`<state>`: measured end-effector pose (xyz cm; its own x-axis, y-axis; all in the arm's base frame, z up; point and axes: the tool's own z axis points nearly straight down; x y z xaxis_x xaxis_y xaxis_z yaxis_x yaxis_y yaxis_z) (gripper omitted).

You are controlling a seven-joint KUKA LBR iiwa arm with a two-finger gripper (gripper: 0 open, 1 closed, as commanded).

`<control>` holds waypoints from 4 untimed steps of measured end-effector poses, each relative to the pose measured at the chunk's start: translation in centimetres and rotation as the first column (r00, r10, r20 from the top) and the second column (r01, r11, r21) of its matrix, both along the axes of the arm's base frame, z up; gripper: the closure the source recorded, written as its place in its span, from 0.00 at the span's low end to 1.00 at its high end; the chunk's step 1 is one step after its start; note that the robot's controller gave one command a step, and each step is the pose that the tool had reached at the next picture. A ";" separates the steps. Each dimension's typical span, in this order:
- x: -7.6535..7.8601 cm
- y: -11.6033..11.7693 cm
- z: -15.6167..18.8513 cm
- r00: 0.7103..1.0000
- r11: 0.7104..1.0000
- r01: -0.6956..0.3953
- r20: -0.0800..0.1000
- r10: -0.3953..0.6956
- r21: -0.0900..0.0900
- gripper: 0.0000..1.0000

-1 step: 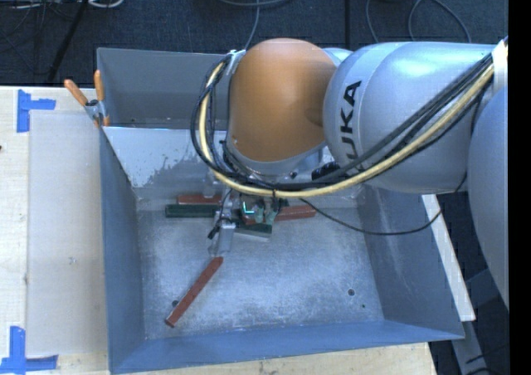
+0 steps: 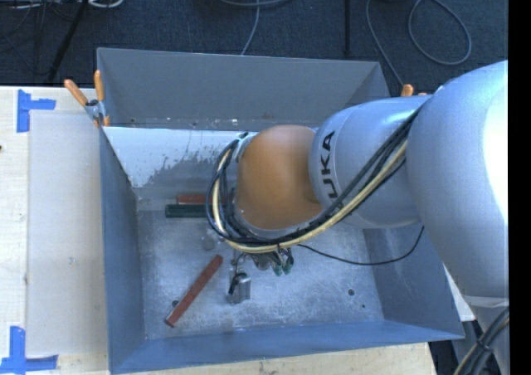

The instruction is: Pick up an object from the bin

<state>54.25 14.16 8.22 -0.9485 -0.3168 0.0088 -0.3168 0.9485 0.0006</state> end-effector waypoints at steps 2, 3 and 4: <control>0.8 4.3 -1.3 0.981 0.981 -0.192 0.008 0.192 0.003 1.00; 2.9 4.8 11.5 0.963 0.963 -0.269 0.018 0.269 0.003 1.00; 2.6 0.5 22.3 0.807 0.807 -0.590 0.015 0.590 0.000 1.00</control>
Offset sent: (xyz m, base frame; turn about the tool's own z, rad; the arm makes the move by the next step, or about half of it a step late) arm 0.0083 0.0432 -0.0122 -0.1983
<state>56.85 14.68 30.52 -0.5787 -0.8155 -0.0056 -0.8155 0.5787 -0.0047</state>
